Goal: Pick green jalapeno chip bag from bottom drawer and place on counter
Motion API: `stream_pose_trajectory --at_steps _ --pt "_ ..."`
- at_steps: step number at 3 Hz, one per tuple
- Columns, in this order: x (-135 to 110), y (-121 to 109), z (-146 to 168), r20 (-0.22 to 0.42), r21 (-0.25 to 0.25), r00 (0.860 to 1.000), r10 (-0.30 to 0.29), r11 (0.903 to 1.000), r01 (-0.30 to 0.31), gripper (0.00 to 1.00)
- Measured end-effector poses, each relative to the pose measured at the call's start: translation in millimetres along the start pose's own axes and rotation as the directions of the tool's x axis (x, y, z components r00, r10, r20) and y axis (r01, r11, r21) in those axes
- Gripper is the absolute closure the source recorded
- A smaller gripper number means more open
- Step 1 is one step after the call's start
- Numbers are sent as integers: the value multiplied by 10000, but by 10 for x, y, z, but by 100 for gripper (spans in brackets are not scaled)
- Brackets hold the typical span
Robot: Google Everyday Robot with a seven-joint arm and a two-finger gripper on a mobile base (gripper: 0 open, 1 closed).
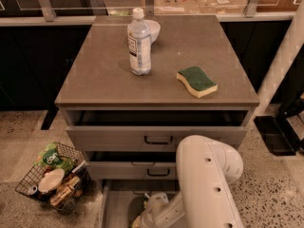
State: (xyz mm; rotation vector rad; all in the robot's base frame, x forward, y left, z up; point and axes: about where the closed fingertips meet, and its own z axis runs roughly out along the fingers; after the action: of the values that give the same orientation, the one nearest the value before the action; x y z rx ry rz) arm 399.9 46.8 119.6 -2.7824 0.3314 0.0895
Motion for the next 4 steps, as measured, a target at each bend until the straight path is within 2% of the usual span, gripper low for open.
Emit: stream_pose_trajectory --at_steps 1,2,3,4 --pt "1 -2 -4 -2 1 10000 0 10000 0 87" --pt "-8 1 2 13 -4 10000 1 10000 -1 100" --pt "-13 -14 7 93 39 9999 -43 10000 43 100" --pt "-64 -219 -112 194 446 9975 -675 9968 666 100"
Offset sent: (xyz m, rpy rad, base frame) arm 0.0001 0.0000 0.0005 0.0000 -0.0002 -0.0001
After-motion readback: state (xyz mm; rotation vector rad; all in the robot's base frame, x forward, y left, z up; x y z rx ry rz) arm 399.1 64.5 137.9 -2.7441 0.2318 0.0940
